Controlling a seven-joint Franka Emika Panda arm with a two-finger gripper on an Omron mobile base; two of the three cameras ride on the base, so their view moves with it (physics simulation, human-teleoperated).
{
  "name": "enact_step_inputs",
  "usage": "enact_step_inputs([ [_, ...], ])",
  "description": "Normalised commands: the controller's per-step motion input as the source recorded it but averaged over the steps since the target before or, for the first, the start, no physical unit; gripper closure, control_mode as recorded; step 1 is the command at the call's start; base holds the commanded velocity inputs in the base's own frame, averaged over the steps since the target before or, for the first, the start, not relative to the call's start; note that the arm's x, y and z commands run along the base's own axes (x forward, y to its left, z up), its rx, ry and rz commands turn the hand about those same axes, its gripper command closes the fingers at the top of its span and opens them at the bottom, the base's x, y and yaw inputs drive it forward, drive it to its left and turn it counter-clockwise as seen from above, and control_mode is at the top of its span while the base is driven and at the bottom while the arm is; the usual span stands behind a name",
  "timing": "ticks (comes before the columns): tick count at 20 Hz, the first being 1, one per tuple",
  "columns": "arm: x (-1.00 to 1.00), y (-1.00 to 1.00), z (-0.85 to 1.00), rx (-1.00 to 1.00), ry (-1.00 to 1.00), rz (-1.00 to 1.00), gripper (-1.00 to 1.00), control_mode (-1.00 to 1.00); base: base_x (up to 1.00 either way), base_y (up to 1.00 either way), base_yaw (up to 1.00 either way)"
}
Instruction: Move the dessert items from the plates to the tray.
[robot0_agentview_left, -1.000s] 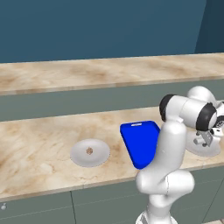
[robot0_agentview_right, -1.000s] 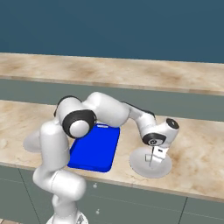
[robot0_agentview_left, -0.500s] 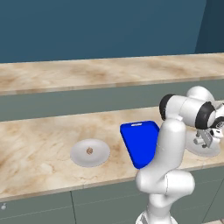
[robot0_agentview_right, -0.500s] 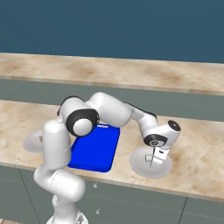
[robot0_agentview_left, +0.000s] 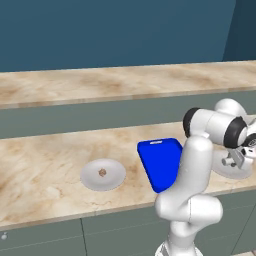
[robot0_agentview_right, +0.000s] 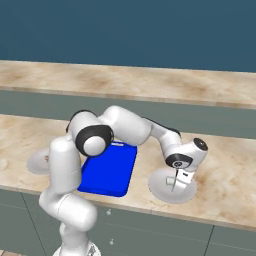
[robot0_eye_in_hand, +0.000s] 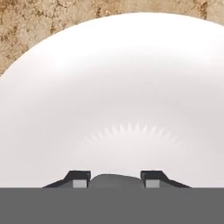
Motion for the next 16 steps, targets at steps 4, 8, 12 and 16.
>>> enact_step_inputs([
  [4,-0.13,0.06,0.22,0.0,0.0,0.0,1.0,-1.0,0.0,0.0,0.0],
  [8,-0.2,0.22,0.44,0.0,0.0,0.0,1.0,-1.0,0.0,0.0,0.0],
  [12,-0.14,0.54,0.53,-0.01,0.01,0.0,1.0,-1.0,0.0,0.0,0.0],
  [16,-0.03,0.73,0.41,-0.04,0.03,0.05,1.0,-1.0,0.0,0.0,0.0],
])
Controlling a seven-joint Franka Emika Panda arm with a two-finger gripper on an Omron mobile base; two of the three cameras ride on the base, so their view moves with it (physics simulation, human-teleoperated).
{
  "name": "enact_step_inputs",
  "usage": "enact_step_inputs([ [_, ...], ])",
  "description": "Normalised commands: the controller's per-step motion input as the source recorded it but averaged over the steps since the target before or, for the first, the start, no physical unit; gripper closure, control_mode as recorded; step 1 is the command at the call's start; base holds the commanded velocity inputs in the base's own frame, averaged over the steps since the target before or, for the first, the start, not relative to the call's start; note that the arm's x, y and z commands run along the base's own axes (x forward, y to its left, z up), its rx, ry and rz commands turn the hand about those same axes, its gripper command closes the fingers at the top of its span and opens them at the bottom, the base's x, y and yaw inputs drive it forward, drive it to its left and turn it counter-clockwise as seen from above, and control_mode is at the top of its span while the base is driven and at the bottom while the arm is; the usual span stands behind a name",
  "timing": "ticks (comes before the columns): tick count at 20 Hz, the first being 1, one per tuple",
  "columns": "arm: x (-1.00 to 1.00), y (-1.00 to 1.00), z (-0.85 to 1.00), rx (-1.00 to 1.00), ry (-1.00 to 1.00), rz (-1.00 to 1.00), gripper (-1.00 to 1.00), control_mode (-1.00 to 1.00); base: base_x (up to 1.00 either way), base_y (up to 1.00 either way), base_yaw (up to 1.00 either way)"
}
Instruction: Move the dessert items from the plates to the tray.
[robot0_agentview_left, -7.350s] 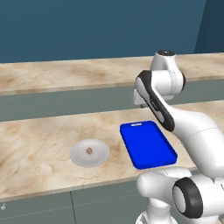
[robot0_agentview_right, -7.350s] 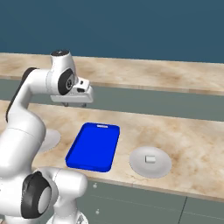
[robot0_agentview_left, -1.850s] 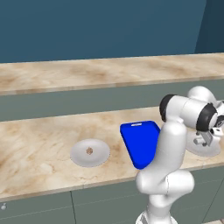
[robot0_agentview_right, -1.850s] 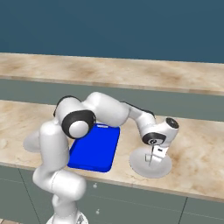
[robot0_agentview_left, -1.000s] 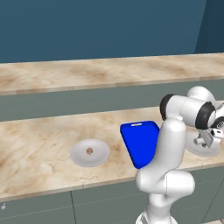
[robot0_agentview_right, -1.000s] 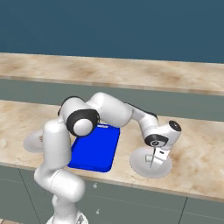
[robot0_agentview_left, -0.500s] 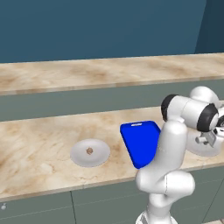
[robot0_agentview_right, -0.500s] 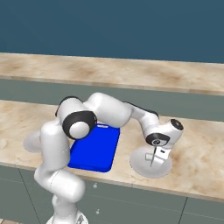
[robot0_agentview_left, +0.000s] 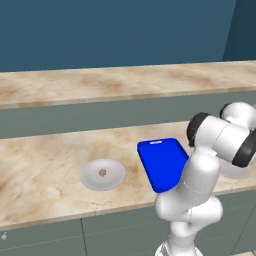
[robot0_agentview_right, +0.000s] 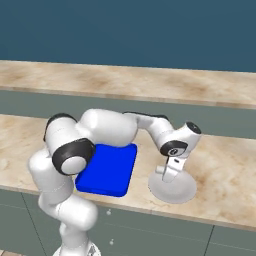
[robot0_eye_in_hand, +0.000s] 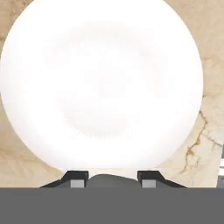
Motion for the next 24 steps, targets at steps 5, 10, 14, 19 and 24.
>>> enact_step_inputs([
  [5,0.0,0.82,0.25,-0.09,0.07,0.13,1.0,-1.0,0.0,0.0,0.0],
  [10,0.04,0.82,0.15,-0.12,0.16,0.16,1.0,-1.0,0.0,0.0,0.0],
  [14,0.11,0.73,0.15,-0.02,0.15,0.18,1.0,-1.0,0.0,0.0,0.0],
  [19,0.21,0.64,0.14,0.0,0.09,0.12,1.0,-1.0,0.0,0.0,0.0],
  [24,0.24,0.55,0.02,0.02,0.04,0.1,1.0,-1.0,0.0,0.0,0.0],
])
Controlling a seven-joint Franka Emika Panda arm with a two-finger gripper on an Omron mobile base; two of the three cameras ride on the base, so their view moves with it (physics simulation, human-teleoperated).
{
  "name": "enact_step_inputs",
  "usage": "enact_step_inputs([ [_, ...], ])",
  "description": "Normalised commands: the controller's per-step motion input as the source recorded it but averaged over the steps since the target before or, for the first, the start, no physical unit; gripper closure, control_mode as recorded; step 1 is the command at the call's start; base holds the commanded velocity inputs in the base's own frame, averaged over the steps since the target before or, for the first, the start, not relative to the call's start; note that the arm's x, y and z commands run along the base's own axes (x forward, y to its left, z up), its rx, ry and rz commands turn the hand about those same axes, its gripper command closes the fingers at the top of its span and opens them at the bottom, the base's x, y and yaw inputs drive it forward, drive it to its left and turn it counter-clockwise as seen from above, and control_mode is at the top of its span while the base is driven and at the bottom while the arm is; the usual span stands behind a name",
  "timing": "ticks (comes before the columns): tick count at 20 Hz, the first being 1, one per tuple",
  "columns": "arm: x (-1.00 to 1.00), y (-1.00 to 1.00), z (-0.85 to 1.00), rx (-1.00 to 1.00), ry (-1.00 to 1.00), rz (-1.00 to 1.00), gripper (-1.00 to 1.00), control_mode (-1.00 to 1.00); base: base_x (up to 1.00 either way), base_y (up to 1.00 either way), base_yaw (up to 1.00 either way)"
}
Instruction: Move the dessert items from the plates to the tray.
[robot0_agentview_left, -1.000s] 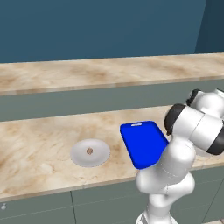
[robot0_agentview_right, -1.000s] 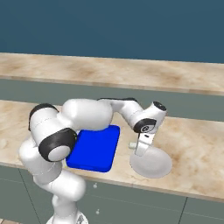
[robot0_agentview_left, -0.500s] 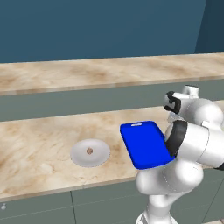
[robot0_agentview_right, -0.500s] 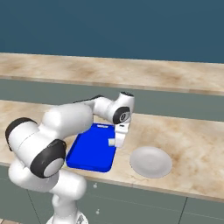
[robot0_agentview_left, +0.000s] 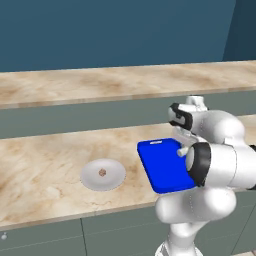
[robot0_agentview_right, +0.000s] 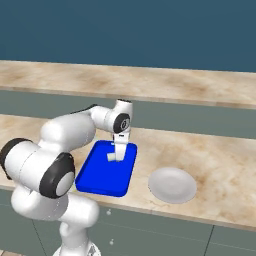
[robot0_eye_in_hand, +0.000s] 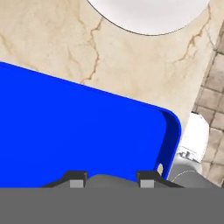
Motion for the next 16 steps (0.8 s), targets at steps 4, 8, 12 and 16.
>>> enact_step_inputs([
  [4,0.39,0.39,-0.03,0.08,0.0,0.03,1.0,-1.0,0.0,0.0,0.0],
  [8,0.49,0.32,-0.16,0.07,0.0,0.0,1.0,-1.0,0.0,0.0,0.0],
  [12,0.5,0.33,-0.23,0.08,0.0,0.0,1.0,-1.0,0.0,0.0,0.0],
  [16,0.41,0.34,-0.38,0.0,0.01,0.0,1.0,-1.0,0.0,0.0,0.0],
])
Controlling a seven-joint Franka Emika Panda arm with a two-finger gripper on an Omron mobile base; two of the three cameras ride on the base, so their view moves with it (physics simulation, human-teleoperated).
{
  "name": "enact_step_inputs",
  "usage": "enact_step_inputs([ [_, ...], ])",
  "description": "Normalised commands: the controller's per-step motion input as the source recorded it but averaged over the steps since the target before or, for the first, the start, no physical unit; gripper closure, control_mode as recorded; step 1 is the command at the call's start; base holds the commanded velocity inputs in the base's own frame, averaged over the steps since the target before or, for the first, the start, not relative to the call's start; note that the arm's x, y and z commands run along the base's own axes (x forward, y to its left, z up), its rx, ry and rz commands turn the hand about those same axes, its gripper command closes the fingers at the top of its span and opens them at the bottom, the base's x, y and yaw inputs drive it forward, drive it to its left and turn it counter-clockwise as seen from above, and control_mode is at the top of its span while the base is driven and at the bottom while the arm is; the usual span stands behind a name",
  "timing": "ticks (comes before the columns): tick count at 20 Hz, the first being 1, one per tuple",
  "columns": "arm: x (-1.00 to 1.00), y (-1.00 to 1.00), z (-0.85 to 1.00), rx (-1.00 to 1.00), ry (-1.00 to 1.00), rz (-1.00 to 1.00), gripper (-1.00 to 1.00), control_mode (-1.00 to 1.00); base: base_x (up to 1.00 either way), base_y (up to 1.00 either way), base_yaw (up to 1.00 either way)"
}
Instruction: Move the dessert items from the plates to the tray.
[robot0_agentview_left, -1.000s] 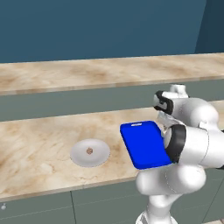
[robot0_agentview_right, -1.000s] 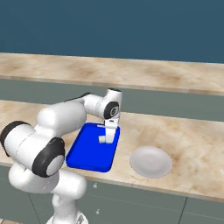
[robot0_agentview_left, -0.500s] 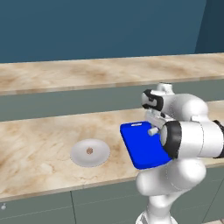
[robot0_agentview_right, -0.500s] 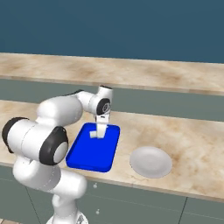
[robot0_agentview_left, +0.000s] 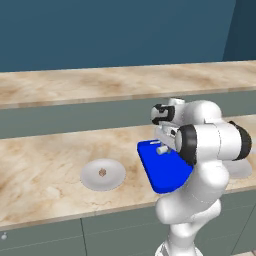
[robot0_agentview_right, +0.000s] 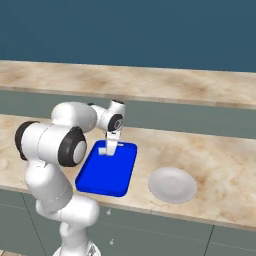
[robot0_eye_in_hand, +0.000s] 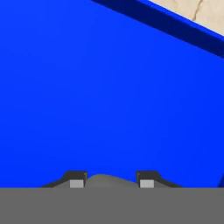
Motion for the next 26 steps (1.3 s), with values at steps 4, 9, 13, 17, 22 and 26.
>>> enact_step_inputs([
  [4,0.43,0.25,-0.44,0.0,0.08,0.0,1.0,-1.0,0.0,0.0,0.0],
  [9,0.42,0.12,-0.44,0.0,0.16,0.02,1.0,-1.0,0.0,0.0,0.0],
  [13,0.2,0.0,-0.39,0.0,0.14,0.05,1.0,-1.0,0.0,0.0,0.0],
  [17,0.14,0.0,-0.34,0.0,0.12,0.02,1.0,-1.0,0.0,0.0,0.0],
  [22,0.09,0.0,-0.32,0.0,0.11,0.0,1.0,-1.0,0.0,0.0,0.0],
  [26,-0.13,0.0,-0.32,0.0,0.03,0.0,-1.0,-1.0,0.0,0.0,0.0],
])
